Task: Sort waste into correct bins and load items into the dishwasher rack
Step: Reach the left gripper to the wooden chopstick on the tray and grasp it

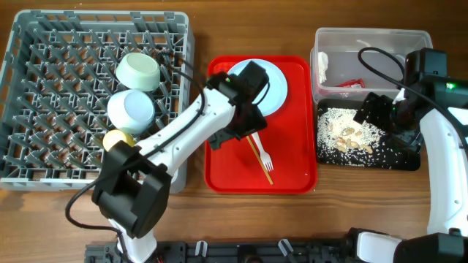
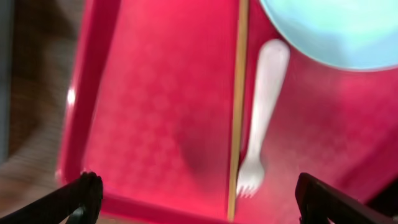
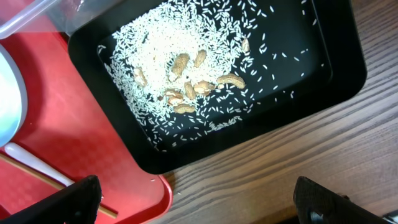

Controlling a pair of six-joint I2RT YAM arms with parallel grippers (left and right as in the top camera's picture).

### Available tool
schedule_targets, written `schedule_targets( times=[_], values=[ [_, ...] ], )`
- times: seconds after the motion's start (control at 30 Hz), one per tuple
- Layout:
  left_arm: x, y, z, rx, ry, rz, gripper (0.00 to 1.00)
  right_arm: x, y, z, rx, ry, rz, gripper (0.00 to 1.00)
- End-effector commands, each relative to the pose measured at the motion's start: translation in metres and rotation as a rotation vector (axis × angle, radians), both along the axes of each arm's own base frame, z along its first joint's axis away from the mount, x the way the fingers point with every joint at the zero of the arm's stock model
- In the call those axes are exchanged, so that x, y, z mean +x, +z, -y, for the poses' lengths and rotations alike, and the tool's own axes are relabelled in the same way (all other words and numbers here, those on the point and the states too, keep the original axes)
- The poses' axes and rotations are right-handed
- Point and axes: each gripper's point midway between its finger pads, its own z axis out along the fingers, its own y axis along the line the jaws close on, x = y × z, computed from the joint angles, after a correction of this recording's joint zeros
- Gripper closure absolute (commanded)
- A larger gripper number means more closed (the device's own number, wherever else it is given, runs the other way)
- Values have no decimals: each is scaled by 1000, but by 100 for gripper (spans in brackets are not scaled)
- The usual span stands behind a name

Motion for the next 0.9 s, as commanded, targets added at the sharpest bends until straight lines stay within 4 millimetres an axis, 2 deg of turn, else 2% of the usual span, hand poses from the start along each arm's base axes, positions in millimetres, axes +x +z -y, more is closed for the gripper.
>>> schedule_targets(
  times=[0.0,0.27,0.57,0.67,0.87],
  values=[
    [-10,-29,-5,19,31,-24,0,1,5,0,3,5,19,0],
    [-15,-53,-7,4,20,-21,0,0,5,0,4,5,16,0],
    [-16,-59,-5,44,-5,6,0,0,5,0,5,5,17,0],
    [-15,-63,1,58,-30,37,0,1,5,-3,21,8,20,0],
    [-20,-76,0,102,-45,21,1,1,5,-4,25,10,21,0]
  ],
)
